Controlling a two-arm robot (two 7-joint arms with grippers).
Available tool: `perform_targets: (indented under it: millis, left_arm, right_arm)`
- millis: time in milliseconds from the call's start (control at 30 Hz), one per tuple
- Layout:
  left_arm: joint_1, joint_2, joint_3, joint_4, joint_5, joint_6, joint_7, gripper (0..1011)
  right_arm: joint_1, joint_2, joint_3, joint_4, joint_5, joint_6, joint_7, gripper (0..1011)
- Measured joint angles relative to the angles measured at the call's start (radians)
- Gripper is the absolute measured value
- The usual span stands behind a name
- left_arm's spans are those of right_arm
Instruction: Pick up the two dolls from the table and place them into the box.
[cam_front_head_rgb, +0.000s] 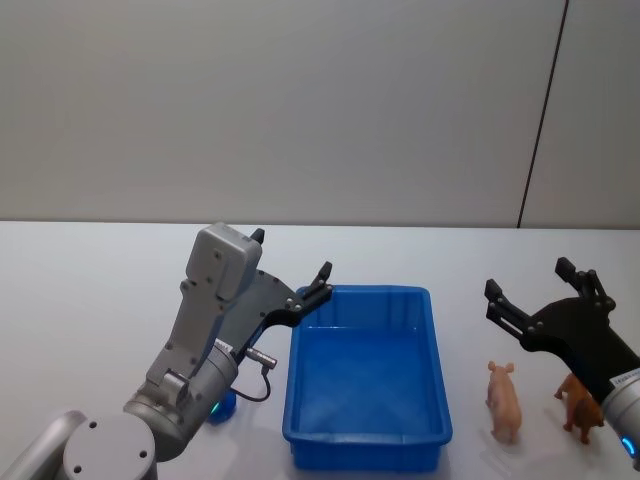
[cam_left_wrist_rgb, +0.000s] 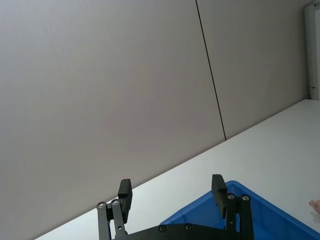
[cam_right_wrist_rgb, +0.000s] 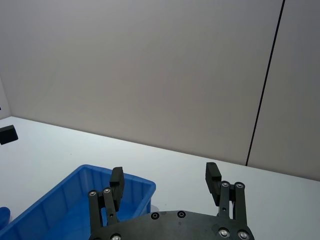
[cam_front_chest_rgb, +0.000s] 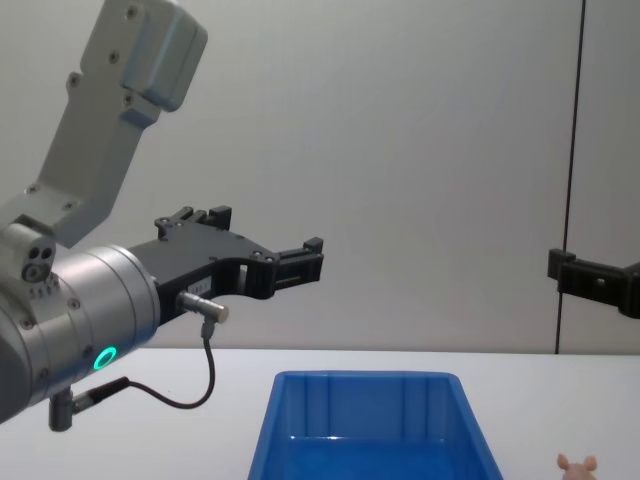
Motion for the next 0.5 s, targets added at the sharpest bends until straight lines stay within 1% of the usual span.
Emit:
perform_targets:
  millis: [500]
  left_arm:
    - [0.000,0.000,0.000,0.000,0.000,0.000,0.000,1004]
  right_arm:
    - [0.000,0.000,0.000,0.000,0.000,0.000,0.000,1001]
